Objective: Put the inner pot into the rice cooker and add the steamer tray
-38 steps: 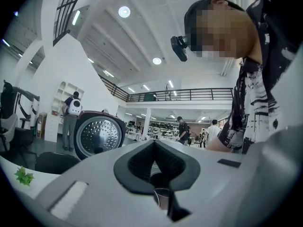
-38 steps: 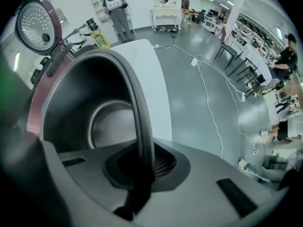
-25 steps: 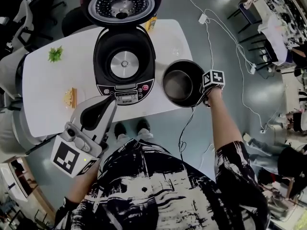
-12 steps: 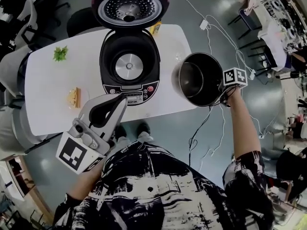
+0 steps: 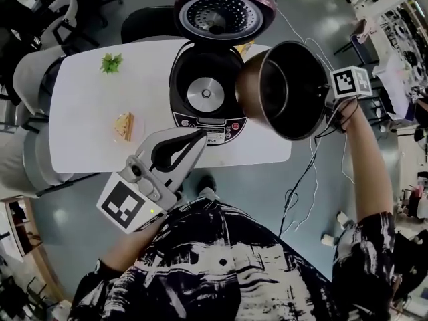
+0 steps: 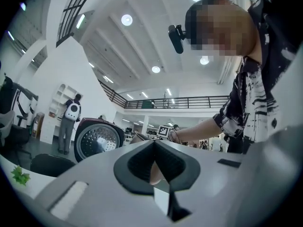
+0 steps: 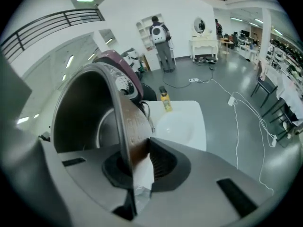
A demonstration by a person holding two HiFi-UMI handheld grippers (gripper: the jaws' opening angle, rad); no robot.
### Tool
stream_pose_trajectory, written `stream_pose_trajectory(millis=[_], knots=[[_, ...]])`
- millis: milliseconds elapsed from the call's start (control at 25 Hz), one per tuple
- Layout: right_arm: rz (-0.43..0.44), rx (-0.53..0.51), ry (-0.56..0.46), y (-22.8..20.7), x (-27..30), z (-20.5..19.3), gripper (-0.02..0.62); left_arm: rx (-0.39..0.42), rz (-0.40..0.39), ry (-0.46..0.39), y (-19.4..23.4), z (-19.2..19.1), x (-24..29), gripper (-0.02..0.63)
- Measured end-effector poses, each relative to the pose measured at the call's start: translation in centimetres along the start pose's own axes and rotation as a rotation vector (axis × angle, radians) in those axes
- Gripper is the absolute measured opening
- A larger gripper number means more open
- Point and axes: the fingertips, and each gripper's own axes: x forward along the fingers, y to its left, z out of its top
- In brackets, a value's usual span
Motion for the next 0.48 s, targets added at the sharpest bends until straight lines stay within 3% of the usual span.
stream_pose_trajectory(millis=[240, 480], knots=[[0.080, -0.043, -0.013, 6.8, 5.7, 4.7, 0.005, 0.002, 0.059, -0.010, 0.9, 0.6, -2.5, 0.005], [0.084, -0.004, 0.005, 9.2, 12.4, 5.6, 0.006, 0.008, 0.130, -0.021, 2.6, 0.8, -5.7, 0.005]])
